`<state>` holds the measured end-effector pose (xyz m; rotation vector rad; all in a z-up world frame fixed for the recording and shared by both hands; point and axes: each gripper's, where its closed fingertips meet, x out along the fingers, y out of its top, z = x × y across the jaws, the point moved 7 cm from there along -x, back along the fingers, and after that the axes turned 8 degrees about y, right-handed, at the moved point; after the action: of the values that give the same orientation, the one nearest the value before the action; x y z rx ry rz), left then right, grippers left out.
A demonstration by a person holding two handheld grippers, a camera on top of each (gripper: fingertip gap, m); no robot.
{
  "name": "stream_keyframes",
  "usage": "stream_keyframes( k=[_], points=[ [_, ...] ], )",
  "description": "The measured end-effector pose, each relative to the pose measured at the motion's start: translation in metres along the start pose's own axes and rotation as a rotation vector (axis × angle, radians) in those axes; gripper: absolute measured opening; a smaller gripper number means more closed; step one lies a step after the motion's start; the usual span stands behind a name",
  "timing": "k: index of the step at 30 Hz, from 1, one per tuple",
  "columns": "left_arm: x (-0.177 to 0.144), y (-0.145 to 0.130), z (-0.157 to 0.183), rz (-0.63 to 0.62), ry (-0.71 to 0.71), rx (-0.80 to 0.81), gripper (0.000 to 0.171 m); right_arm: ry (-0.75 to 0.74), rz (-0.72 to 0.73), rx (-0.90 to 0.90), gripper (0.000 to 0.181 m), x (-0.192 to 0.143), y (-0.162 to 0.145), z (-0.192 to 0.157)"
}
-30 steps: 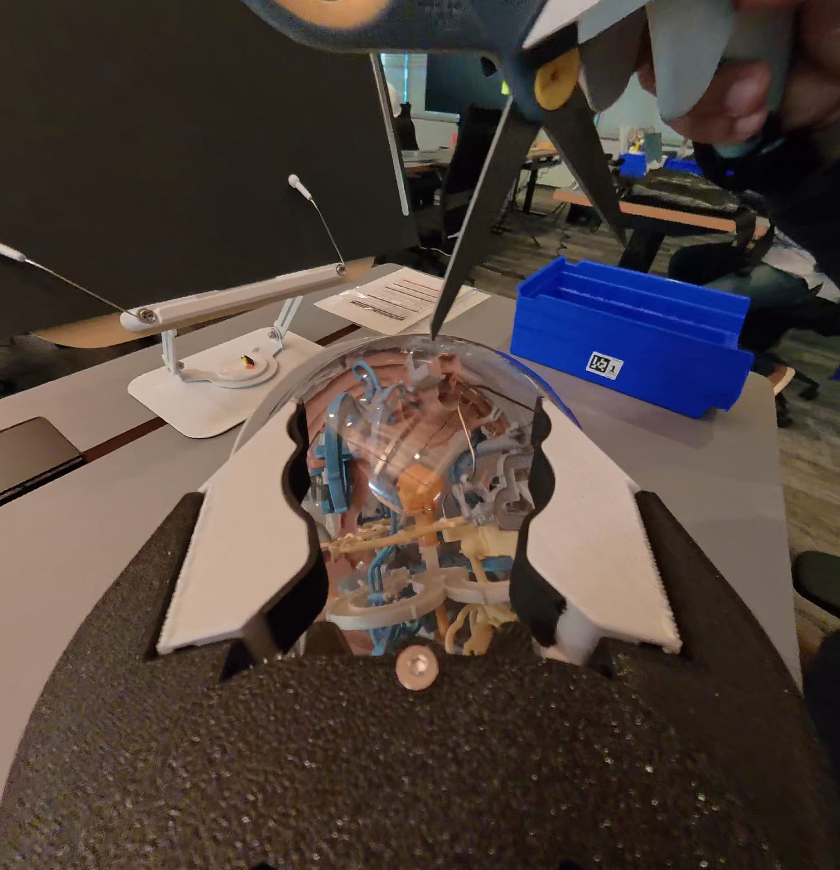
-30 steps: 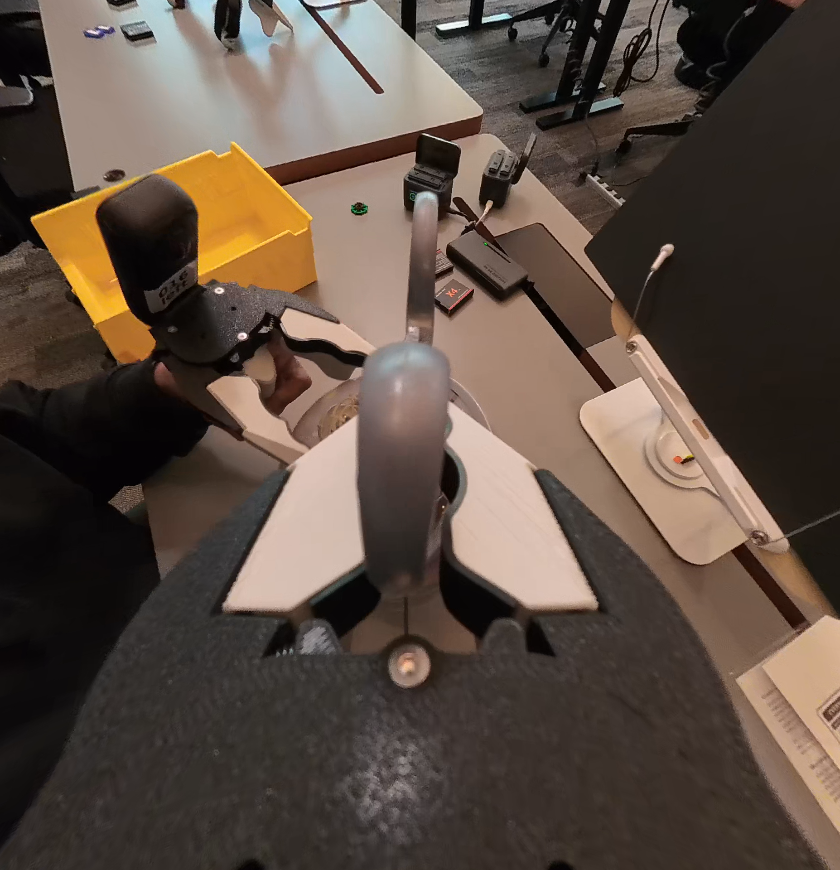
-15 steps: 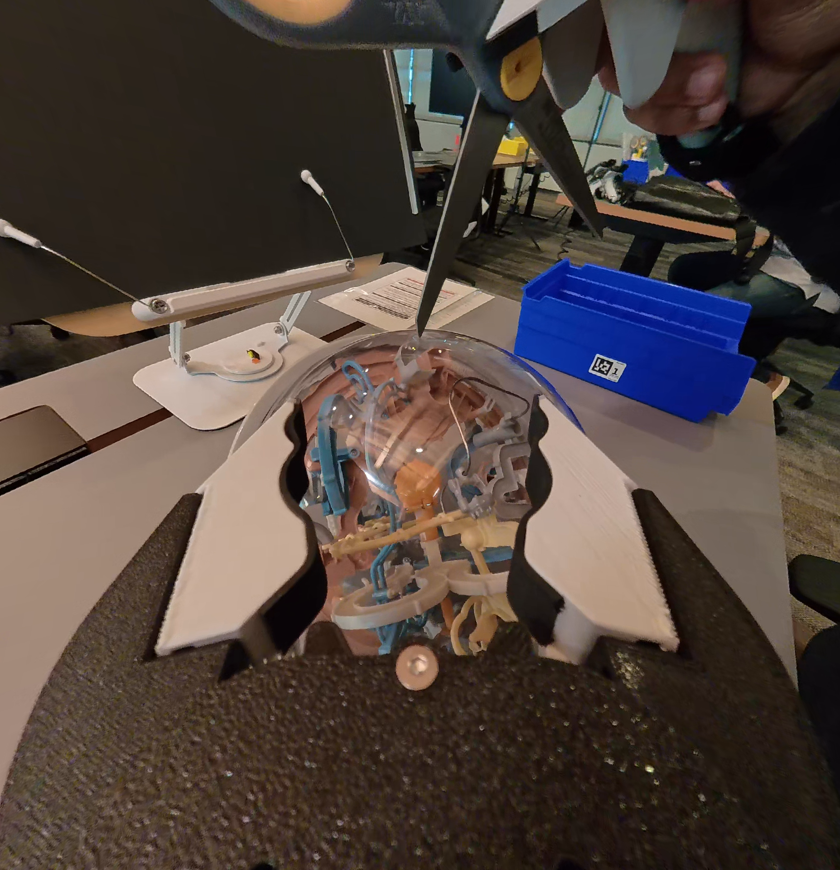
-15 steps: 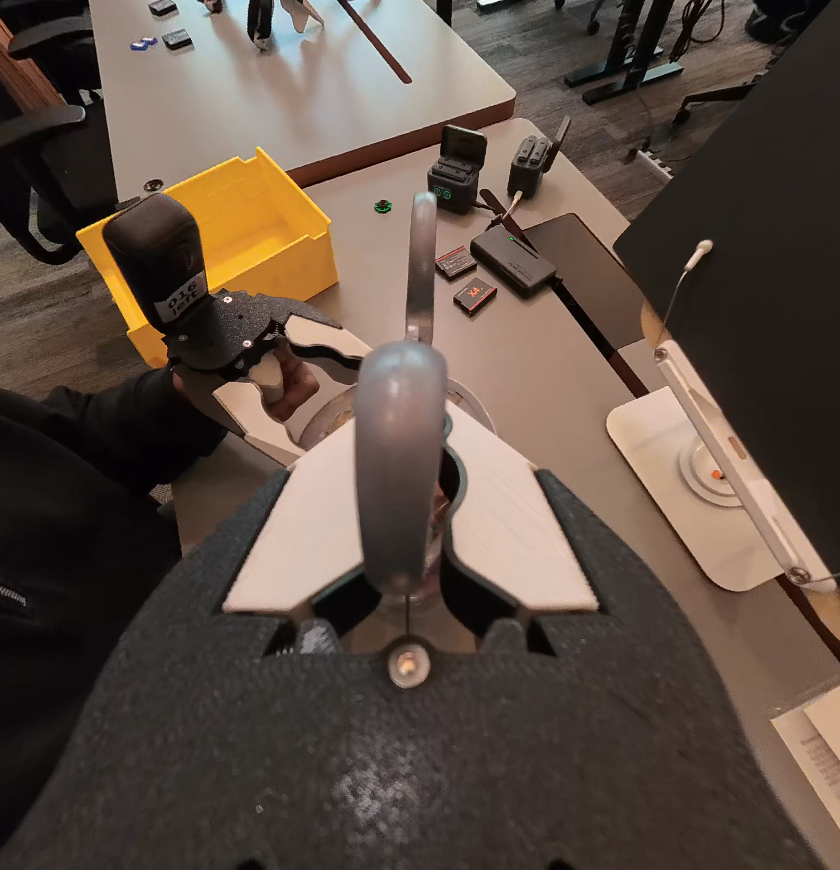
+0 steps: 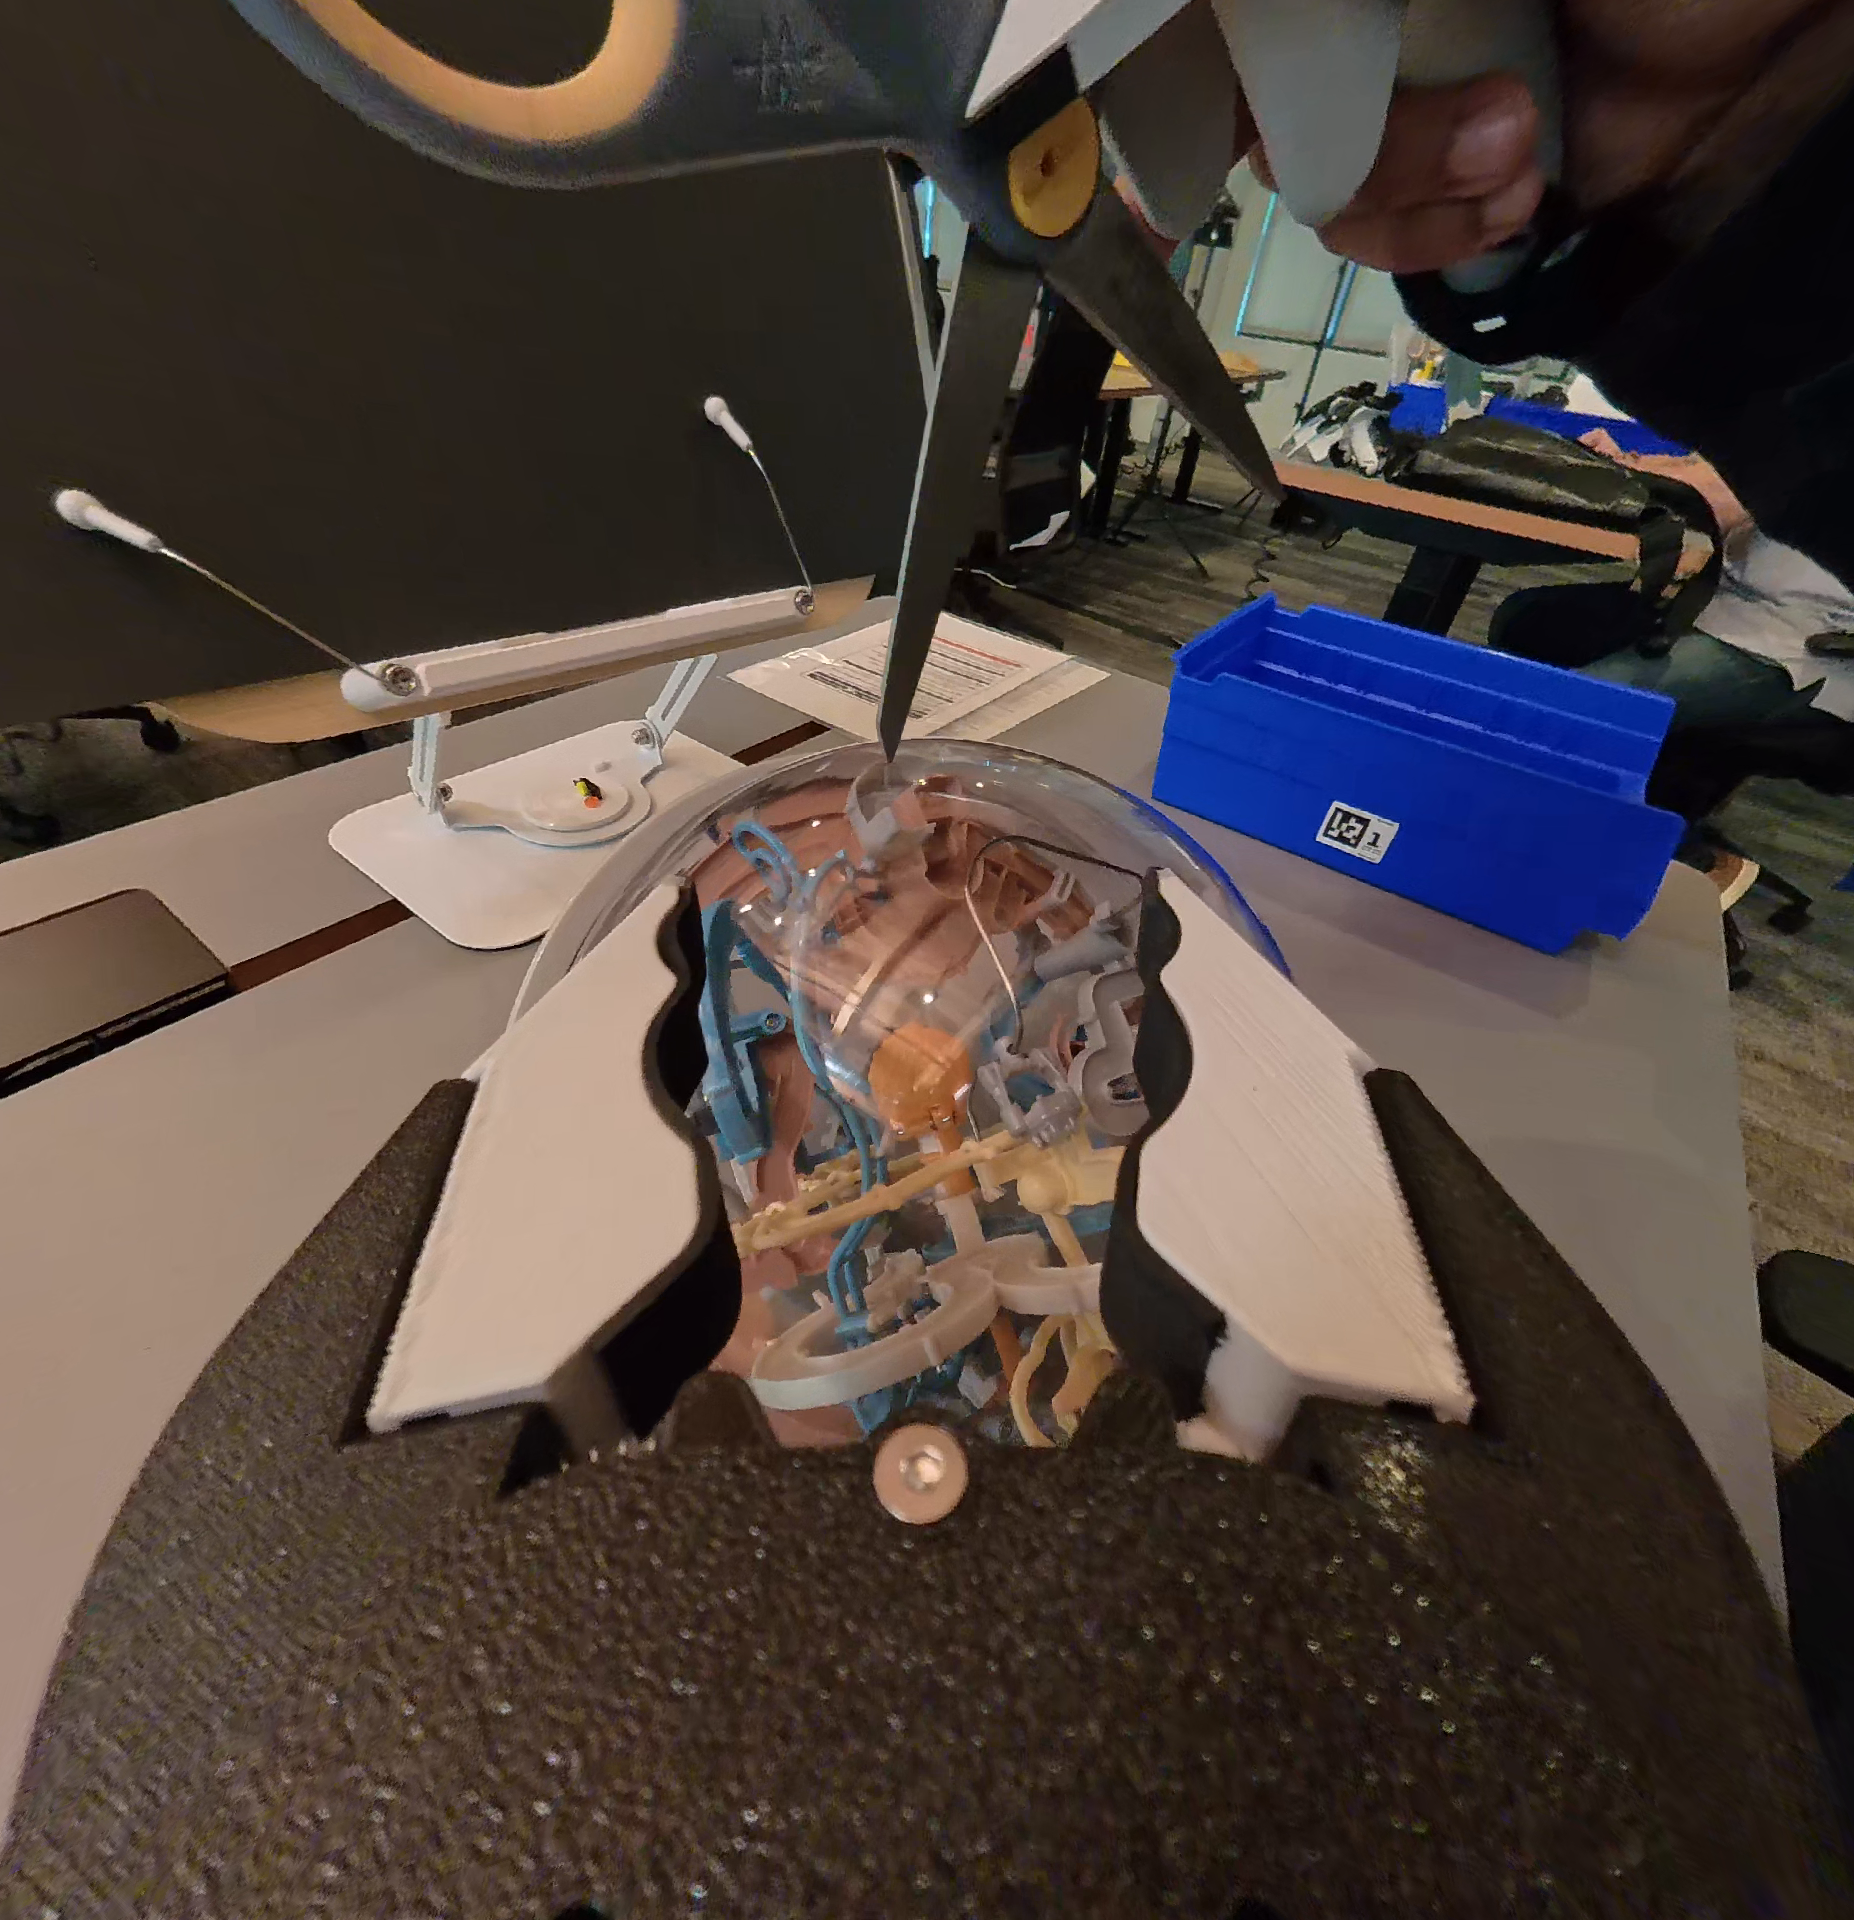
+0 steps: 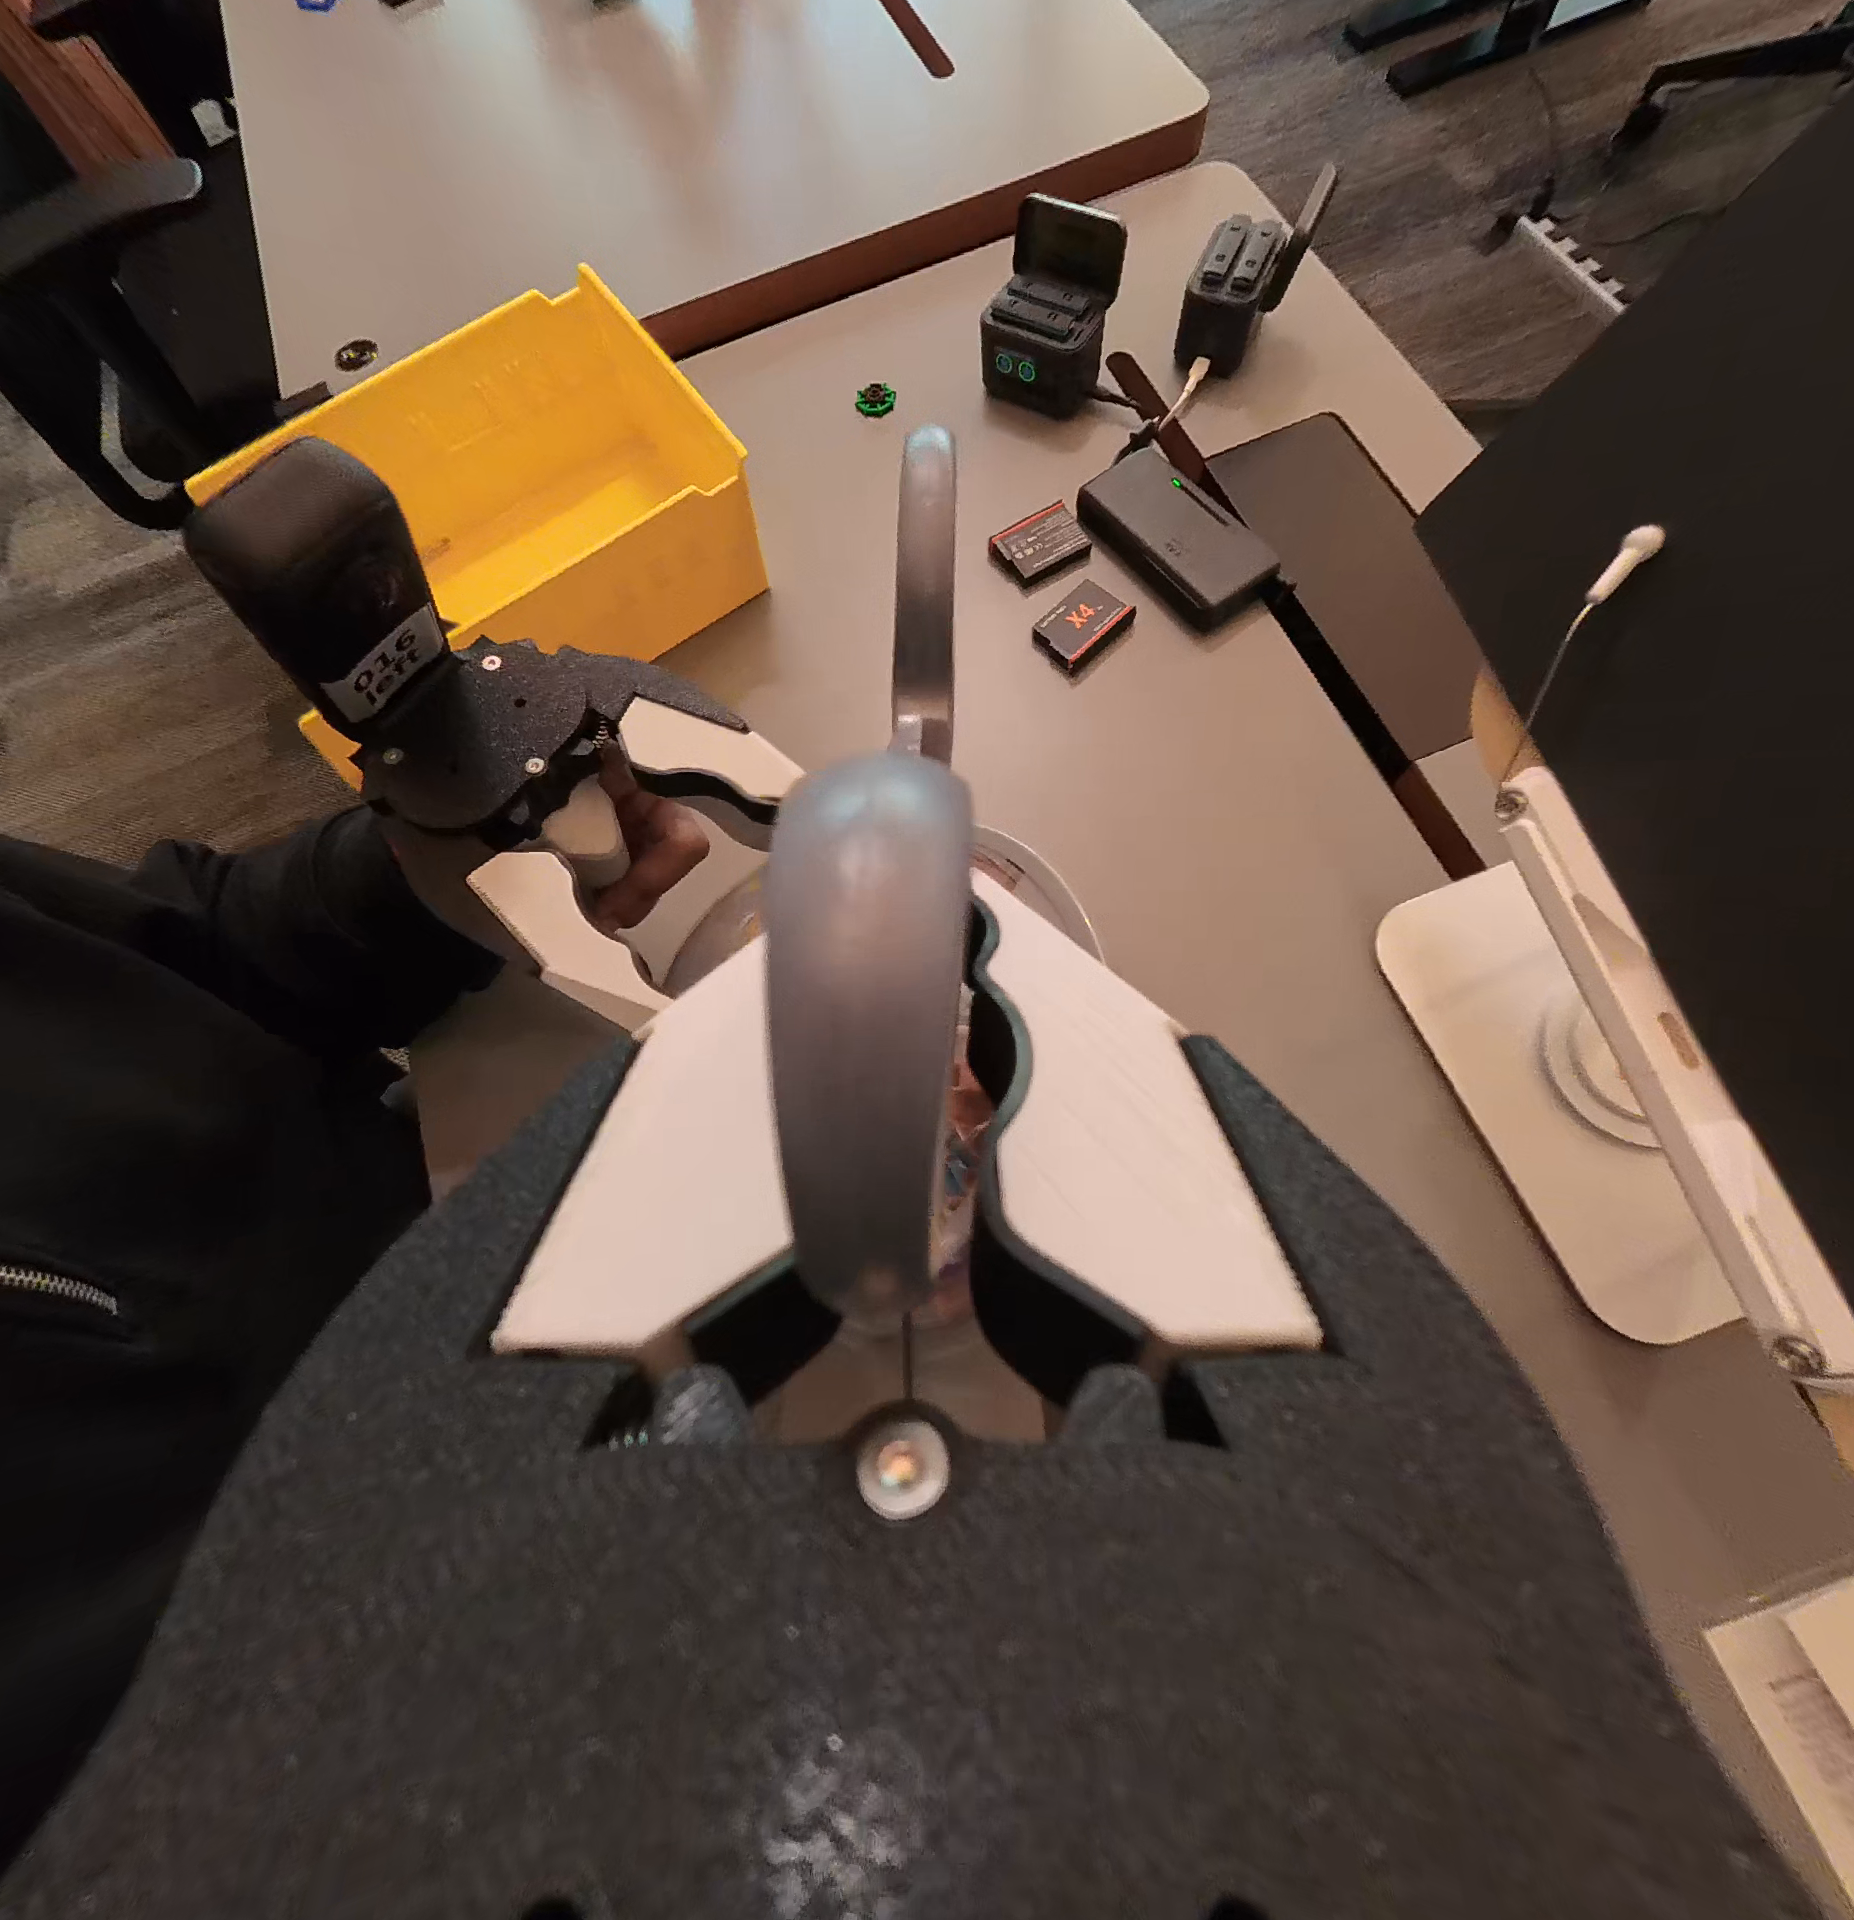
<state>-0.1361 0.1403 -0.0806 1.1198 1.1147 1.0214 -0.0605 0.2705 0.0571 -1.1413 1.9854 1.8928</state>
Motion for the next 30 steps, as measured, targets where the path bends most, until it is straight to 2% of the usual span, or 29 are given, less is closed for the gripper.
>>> stream_keyframes(
  k=[5,14,22,24,25,26,27,30],
  points=[
    [-0.003,0.001,-0.003,0.007,0.006,-0.005,0.080,0.021,-0.004,0.024,0.014,0.006,0.004,0.011],
    [-0.006,0.001,-0.004,0.001,0.006,0.006,0.079,0.003,0.040,-0.015,0.014,0.004,0.003,0.004],
    [-0.004,0.003,0.002,-0.006,0.010,0.035,0.079,-0.144,0.241,-0.154,0.015,-0.058,0.043,-0.016],
    [-0.004,0.003,0.002,-0.005,0.008,0.034,0.079,-0.102,0.190,-0.086,0.014,-0.044,0.031,-0.012],
    [-0.004,0.003,0.003,-0.004,0.005,0.036,0.079,-0.067,0.082,-0.025,0.013,-0.020,0.011,-0.006],
    [-0.001,0.003,0.003,-0.009,0.007,0.038,0.077,-0.044,-0.022,0.017,0.021,0.007,-0.013,-0.001],
    [-0.004,0.004,0.000,0.008,0.043,0.038,0.077,-0.018,0.069,0.035,0.015,0.006,-0.009,-0.001],
    [-0.006,0.004,-0.001,0.005,0.027,0.041,0.070,-0.050,0.037,0.032,0.015,0.004,-0.007,0.002]
  ],
)
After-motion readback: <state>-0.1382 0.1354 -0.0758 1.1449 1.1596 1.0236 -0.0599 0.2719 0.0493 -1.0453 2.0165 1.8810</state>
